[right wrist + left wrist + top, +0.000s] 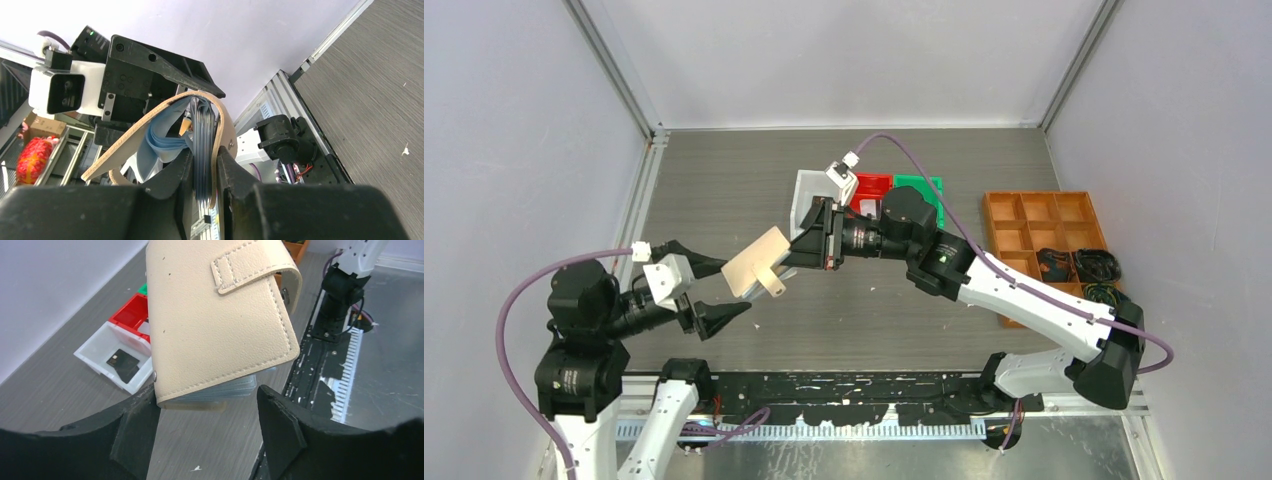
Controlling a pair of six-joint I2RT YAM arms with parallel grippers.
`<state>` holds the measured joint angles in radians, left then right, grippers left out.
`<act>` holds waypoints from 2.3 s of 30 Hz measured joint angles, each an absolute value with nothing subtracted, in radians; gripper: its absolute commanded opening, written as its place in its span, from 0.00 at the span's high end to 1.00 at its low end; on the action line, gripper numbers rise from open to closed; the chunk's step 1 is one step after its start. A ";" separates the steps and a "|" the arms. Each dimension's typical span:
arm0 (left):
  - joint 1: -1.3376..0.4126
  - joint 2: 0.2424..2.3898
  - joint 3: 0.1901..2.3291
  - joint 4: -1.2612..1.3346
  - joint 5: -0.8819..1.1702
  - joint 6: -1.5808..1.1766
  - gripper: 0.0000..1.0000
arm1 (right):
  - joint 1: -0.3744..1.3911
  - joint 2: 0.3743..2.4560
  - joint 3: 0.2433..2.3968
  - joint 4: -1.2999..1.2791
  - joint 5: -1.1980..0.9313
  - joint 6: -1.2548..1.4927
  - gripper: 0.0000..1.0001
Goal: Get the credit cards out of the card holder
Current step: Remove the credit card from the card holder.
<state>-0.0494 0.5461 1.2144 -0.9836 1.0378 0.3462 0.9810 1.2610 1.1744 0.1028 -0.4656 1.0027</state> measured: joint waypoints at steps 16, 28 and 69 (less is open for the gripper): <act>-0.050 0.450 1.044 -0.645 0.946 -0.066 0.42 | 0.998 1.277 1.195 0.070 -0.429 0.975 0.98; -0.052 0.434 1.024 -0.556 0.751 -0.266 0.82 | 0.998 1.285 1.203 0.063 -0.421 0.965 0.64; -0.052 0.552 1.024 -0.435 0.870 -0.892 1.00 | 1.007 1.131 1.029 0.109 -0.356 0.891 0.50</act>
<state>-0.0521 0.5522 1.0241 -0.4355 0.8703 -0.8925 1.0065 1.1305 1.0290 0.1093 -0.3565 0.8913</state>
